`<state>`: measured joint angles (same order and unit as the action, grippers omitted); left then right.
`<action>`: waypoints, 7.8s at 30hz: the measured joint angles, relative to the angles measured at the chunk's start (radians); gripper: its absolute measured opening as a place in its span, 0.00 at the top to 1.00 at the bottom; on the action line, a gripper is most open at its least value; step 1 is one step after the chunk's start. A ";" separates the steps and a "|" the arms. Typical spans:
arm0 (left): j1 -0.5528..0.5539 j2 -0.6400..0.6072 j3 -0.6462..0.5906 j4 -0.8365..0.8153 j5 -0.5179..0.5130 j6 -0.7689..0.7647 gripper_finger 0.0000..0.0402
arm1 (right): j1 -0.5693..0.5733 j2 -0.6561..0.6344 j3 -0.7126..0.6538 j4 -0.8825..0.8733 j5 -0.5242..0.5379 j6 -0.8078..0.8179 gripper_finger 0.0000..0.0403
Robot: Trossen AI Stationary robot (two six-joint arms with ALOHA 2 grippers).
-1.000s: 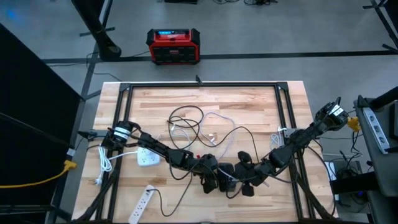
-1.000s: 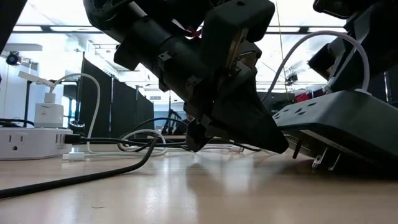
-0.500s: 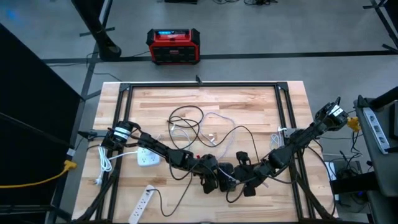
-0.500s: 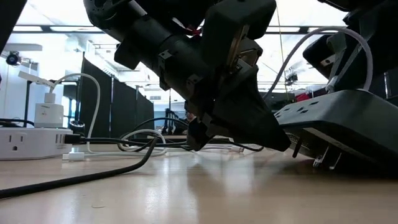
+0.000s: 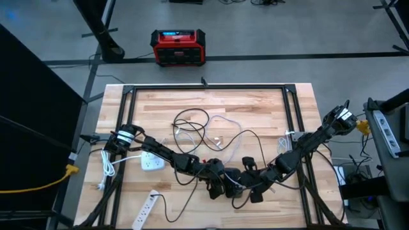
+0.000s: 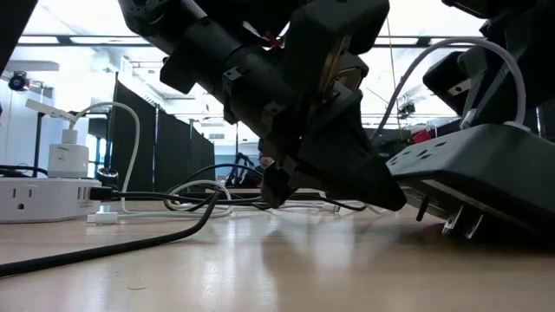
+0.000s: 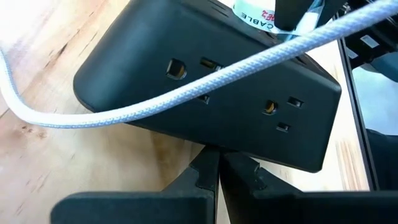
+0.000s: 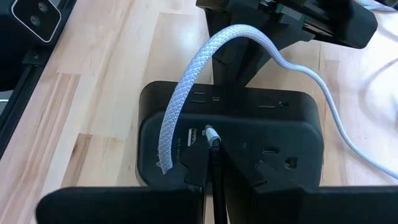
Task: Insert USB
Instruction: Insert the black charger cable into the black outlet extension, then insert the blue charger cable into the top white outlet extension
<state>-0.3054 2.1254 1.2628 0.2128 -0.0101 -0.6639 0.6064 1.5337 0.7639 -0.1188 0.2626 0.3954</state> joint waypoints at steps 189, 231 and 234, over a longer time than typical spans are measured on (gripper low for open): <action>-0.070 -0.097 0.003 -0.336 -0.219 0.078 1.00 | -0.527 -0.352 0.033 -1.302 -0.026 0.419 0.56; -0.124 -0.098 0.003 -0.180 -0.294 0.261 1.00 | -0.753 0.319 -0.029 -1.133 -0.178 0.371 0.68; -0.132 -0.098 0.003 -0.162 -0.294 0.260 1.00 | -0.753 0.335 -0.037 -1.125 -0.188 0.367 0.75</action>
<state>-0.4378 2.0270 1.2659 0.0507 -0.3038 -0.4041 -0.1467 1.8691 0.7271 -1.2433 0.0746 0.7624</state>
